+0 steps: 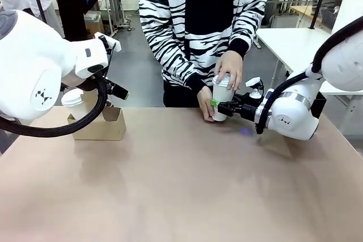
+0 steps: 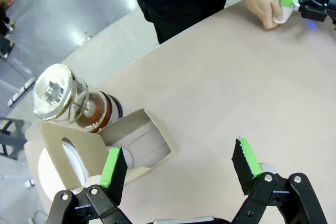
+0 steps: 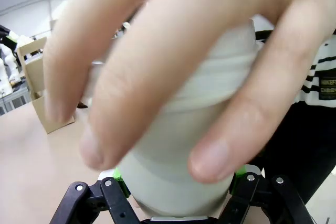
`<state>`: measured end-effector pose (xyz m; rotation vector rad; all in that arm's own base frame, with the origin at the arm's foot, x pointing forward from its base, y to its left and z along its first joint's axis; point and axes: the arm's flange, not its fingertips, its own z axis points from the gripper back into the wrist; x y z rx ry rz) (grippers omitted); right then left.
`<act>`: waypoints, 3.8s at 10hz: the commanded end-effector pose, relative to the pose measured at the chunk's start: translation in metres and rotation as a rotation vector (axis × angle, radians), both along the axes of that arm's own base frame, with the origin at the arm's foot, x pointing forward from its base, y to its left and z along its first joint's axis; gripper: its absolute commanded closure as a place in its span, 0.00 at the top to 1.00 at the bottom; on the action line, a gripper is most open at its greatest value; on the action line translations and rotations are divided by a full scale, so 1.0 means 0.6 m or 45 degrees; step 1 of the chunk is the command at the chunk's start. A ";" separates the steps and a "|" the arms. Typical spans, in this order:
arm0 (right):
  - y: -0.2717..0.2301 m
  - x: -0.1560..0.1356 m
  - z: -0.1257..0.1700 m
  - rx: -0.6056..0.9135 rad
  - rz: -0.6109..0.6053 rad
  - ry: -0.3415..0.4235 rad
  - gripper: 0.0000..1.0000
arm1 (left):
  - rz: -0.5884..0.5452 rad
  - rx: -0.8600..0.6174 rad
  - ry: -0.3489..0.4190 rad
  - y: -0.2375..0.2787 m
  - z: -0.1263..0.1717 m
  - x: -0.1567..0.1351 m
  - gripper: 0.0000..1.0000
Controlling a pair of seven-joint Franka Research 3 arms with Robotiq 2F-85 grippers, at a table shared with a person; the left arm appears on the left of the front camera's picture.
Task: Pour a drink into a cup and package it in a carrier.
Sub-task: When a person places the Paper Cup Lid on the 600 ml Paper Cup , lift the 600 ml Paper Cup.
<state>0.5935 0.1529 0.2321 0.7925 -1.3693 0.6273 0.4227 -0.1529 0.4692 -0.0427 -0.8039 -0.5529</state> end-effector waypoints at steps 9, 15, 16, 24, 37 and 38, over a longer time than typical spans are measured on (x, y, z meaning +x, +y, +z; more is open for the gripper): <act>0.003 -0.004 0.007 0.007 0.003 -0.002 0.81 | 0.001 -0.004 -0.004 0.001 0.004 -0.001 1.00; 0.003 -0.004 0.007 0.007 0.003 -0.002 0.81 | 0.001 -0.004 -0.004 0.001 0.004 -0.001 1.00; 0.003 -0.004 0.007 0.007 0.003 -0.002 0.81 | 0.001 -0.004 -0.004 0.001 0.004 -0.001 1.00; 0.003 -0.004 0.007 0.007 0.003 -0.002 0.81 | 0.001 -0.004 -0.004 0.001 0.004 -0.001 1.00; -0.141 -0.119 0.513 -0.056 0.099 -0.132 0.81 | 0.001 -0.004 -0.004 0.001 0.004 -0.001 1.00; -0.136 -0.131 0.537 -0.060 0.122 -0.129 0.81 | 0.001 -0.004 -0.004 0.001 0.004 -0.001 1.00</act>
